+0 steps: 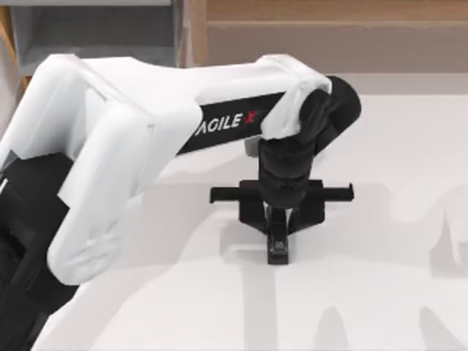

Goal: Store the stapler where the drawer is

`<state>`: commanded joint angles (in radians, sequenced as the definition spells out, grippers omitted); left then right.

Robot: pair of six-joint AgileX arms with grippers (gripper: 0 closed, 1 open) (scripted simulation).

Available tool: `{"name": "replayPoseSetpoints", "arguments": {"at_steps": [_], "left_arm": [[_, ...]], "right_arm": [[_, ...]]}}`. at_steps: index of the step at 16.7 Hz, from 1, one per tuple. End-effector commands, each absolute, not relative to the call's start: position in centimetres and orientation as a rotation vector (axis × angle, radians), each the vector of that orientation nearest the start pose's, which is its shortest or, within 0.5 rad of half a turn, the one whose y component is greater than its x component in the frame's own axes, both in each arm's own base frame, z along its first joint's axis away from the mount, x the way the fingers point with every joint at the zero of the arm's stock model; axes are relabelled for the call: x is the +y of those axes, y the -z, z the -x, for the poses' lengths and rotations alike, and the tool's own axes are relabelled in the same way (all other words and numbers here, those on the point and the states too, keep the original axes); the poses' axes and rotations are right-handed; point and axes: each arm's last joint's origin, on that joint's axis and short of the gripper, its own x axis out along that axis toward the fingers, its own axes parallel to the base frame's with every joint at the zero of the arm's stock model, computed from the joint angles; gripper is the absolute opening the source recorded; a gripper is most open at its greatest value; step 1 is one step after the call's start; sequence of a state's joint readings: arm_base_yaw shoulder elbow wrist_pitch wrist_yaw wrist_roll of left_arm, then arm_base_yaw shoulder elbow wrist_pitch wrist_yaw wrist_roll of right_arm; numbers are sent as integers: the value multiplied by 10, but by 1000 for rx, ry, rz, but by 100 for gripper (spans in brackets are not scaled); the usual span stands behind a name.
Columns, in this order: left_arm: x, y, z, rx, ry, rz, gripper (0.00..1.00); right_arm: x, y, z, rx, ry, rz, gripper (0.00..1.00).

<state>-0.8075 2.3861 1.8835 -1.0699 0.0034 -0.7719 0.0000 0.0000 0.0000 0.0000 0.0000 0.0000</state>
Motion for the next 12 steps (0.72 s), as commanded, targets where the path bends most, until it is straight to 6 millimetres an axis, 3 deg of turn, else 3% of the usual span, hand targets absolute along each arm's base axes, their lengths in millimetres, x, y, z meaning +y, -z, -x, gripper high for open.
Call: {"name": "replayPoseSetpoints", "arguments": {"at_steps": [9, 12], "left_arm": [[-330, -117, -323, 1570, 18, -20, 0], [-330, -129, -324, 1568, 19, -18, 0]], "right_arm": [[-1, -160, -106, 0, 0, 0, 100], [-1, -160, -106, 0, 0, 0, 100]]}}
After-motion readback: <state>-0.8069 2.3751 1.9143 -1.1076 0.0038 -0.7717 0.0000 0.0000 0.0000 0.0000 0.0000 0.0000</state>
